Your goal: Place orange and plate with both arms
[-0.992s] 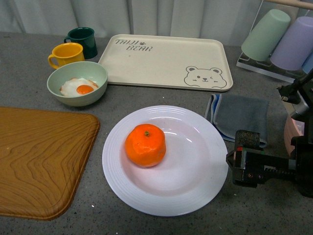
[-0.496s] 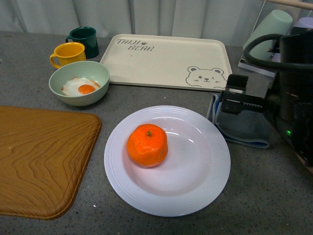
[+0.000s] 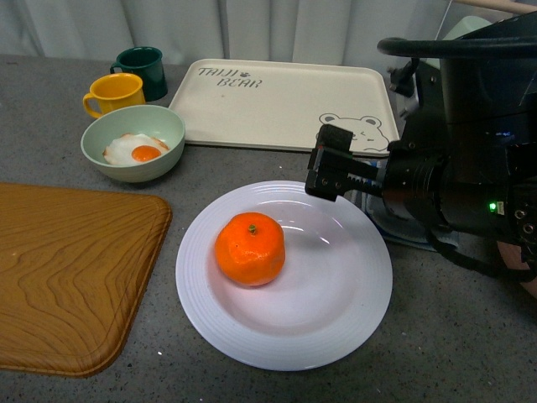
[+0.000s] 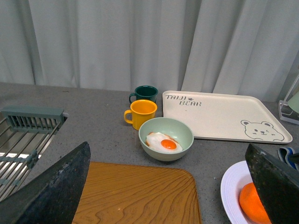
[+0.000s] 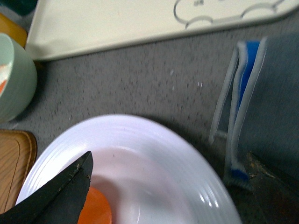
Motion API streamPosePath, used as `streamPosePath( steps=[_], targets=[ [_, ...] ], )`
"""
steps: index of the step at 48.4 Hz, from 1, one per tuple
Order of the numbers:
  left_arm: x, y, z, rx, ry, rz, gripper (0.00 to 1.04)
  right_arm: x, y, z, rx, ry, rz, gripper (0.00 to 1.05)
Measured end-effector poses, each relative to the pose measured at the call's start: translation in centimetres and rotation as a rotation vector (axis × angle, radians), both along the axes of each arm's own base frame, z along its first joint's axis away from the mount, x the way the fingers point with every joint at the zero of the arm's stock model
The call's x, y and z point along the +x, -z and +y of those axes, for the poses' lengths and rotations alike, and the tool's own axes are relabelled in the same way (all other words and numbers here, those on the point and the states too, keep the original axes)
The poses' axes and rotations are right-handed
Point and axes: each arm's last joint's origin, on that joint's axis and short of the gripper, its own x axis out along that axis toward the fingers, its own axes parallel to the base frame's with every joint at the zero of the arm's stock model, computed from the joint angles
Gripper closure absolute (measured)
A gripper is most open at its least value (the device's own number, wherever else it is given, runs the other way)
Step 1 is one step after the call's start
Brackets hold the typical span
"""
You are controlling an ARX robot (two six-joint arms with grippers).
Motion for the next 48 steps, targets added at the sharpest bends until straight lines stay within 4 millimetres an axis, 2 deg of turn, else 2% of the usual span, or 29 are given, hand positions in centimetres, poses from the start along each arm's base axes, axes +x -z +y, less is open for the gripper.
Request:
streamPosePath(
  steps=[10, 27, 43, 44, 48],
  targets=[
    [0.0, 0.0, 0.0, 0.0, 0.0, 0.0, 0.07, -0.1, 2.4, -1.1, 0.019, 0.002, 0.198, 0.1],
    [0.0, 0.0, 0.0, 0.0, 0.0, 0.0, 0.07, -0.8, 2.7, -1.0, 0.174, 0.001, 0.278, 0.1],
    [0.0, 0.0, 0.0, 0.0, 0.0, 0.0, 0.07, -0.7, 3.5, -1.6, 0.233, 0.04, 0.352, 0.1],
    [0.0, 0.0, 0.0, 0.0, 0.0, 0.0, 0.07, -0.6, 3.6, -1.5, 0.238, 0.041, 0.351, 0.1],
    [0.0, 0.0, 0.0, 0.0, 0.0, 0.0, 0.07, -0.1, 4.0, -1.2, 0.25, 0.031, 0.37, 0.28]
  ],
)
